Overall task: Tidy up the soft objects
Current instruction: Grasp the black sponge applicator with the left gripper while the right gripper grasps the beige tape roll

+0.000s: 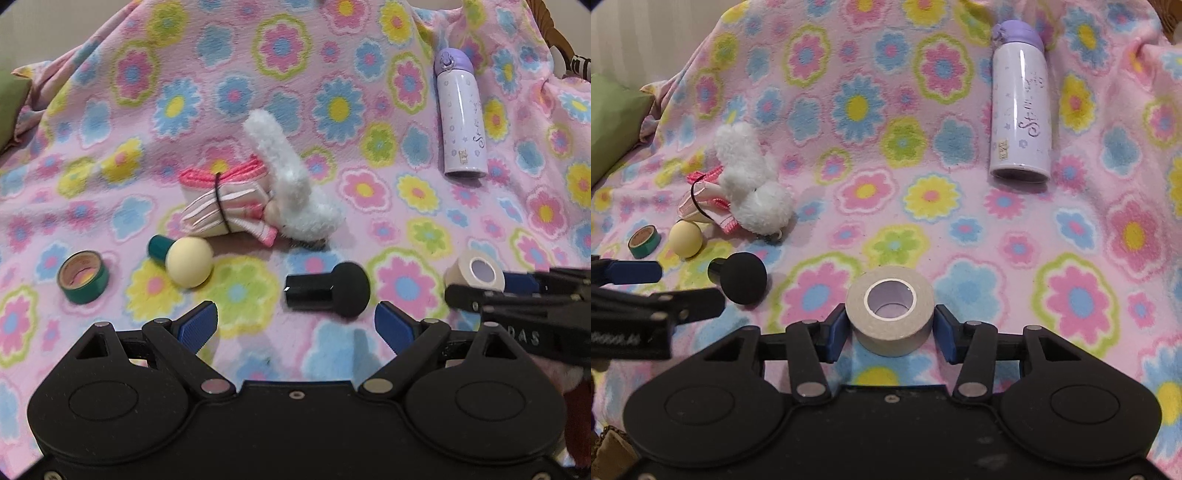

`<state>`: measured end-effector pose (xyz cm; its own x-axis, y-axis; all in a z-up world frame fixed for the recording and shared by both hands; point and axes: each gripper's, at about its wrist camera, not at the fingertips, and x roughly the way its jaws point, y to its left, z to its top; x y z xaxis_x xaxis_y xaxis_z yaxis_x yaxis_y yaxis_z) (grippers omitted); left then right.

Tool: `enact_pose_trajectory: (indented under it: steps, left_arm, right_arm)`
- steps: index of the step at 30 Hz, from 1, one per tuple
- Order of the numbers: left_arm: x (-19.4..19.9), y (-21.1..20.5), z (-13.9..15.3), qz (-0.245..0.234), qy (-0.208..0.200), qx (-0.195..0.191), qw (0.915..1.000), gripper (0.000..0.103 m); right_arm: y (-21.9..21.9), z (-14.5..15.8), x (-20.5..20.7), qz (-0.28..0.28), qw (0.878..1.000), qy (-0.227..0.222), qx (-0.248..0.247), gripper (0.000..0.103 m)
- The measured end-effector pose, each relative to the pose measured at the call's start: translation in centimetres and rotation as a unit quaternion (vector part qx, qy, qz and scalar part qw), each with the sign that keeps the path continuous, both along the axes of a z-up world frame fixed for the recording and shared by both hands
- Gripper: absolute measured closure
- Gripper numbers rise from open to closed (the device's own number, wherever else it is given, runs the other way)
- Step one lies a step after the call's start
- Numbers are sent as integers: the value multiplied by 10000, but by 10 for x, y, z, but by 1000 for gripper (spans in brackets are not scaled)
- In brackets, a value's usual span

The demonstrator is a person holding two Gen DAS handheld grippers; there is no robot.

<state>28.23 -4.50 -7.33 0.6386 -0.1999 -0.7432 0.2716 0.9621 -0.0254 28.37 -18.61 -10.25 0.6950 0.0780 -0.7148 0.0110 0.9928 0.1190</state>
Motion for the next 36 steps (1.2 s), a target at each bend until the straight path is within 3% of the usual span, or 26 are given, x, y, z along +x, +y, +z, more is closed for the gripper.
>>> enact_pose_trajectory:
  steps: [10,11,15,22,36]
  left_arm:
    - [26,-21,-10,-4,27,-2,10000,15]
    - [27,-22,-11,-13,47,-45,10000,17]
    - [30,-23,-16,-73,324,-280,9991,49]
    - [19,-16,-4,53,251,-359,9990,49]
    - [-59,9,65,460,35,-398,9981,49]
  right_arm:
    - [-18,8,-11,-284,9993,-10,247,55]
    - [-19,8,-13,-301,9992,-12,265,55]
    - [-21,9,-17,-344,9988,-11,334,55]
    - [-21,20,-28,-372,9984,-99,416,55]
    - [-6,82,-94,-228,9950,-599,770,55]
